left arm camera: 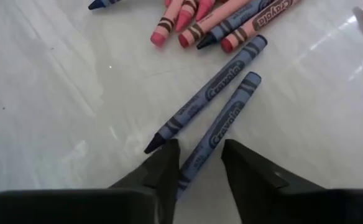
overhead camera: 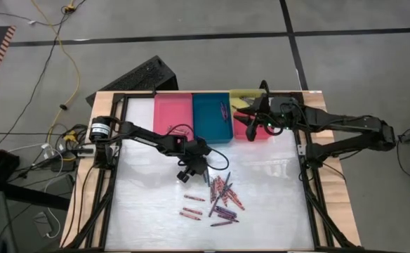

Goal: Sort crayons
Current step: Put the blue crayon into the yellow bin

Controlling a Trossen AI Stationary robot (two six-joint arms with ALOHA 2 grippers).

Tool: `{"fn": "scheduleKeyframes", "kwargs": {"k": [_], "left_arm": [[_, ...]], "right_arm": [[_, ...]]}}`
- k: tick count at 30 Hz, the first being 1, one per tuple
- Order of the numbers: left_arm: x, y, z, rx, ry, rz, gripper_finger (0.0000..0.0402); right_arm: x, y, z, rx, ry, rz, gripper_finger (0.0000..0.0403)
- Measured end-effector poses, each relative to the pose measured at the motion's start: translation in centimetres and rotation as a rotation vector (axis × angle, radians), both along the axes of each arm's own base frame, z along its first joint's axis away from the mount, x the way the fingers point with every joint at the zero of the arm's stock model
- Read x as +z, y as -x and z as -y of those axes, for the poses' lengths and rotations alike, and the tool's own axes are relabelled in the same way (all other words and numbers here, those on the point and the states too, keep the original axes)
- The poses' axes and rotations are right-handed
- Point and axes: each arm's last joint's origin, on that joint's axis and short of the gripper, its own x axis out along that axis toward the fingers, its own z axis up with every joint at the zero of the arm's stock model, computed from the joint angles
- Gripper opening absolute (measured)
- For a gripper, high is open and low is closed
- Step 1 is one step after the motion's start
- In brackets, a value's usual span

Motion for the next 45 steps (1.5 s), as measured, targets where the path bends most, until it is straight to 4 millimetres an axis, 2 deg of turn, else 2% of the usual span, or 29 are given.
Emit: {"fn": "scheduleKeyframes", "kwargs": {"k": [5,7,14,19,25,36,41,45], "left_arm": [[-0.2,0.3,0.1,0.001,0.009,-0.041,0.0029],[-0.3,0.3,0.1,0.018,0.014,-0.047,0.0011],[-0.3,0.3,0.2,0.105,0.062,-0.071,0.0014],[0.9,0.5,0.6,0.202,0.106,-0.068,0.0004],[4.8,1.2,0.9,0.276,0.152,0.026,0.0003],[14.6,4.0,2.5,0.316,0.191,0.384,0.0002],[17.6,5.3,3.2,0.339,0.184,0.528,0.0002],[18.9,5.5,3.8,0.342,0.215,0.626,0.0002]], "right_arm": [[0.0,-0.1,-0.3,0.015,0.0,0.0,0.0141],[0.0,-0.1,-0.5,0.023,0.0,0.0,0.0141],[0.0,-0.2,-1.1,0.054,-0.001,0.0,0.0141],[0.0,-0.3,-1.9,0.083,-0.015,0.006,0.0141],[0.0,-0.4,-3.4,0.133,-0.021,0.011,0.0141],[0.0,-0.3,-6.5,0.122,0.028,0.018,0.0141],[-0.1,-0.7,-7.8,0.148,0.048,0.021,0.0141],[-0.6,-1.8,-8.7,0.187,0.075,0.016,0.0141]]}}
